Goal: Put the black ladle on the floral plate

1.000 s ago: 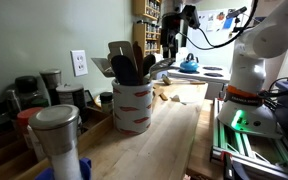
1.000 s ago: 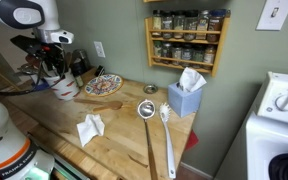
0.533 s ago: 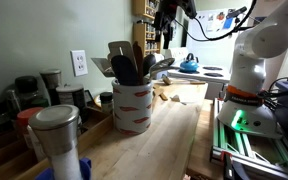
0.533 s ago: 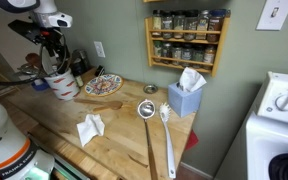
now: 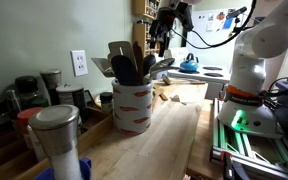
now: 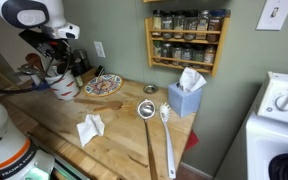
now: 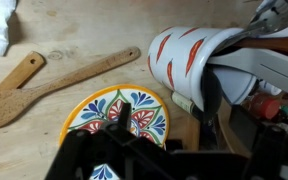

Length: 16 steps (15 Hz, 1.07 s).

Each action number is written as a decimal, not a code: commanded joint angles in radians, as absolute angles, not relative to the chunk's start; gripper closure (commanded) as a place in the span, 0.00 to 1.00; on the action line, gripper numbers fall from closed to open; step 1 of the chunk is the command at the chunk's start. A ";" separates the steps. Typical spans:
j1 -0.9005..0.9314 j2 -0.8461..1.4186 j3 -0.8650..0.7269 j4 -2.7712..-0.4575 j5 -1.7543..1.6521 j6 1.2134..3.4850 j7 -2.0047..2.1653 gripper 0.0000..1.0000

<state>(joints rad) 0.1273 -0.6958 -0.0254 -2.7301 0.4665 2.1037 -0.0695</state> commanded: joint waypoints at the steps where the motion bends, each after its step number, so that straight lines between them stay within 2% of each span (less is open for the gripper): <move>1: 0.177 -0.641 -0.072 -2.742 0.570 2.200 -0.180 0.00; 6: 0.223 -0.600 -0.120 -2.747 0.714 2.209 -0.334 0.03; 8: 0.216 -0.580 -0.120 -2.747 0.734 2.173 -0.355 0.13; 9: 0.213 -0.576 -0.120 -2.747 0.743 2.162 -0.369 0.26; 10: 0.208 -0.569 -0.117 -2.747 0.752 2.156 -0.381 0.28; 11: 0.209 -0.566 -0.117 -2.747 0.770 2.168 -0.411 0.40; 16: 0.191 -0.557 -0.120 -2.746 0.819 2.142 -0.474 0.80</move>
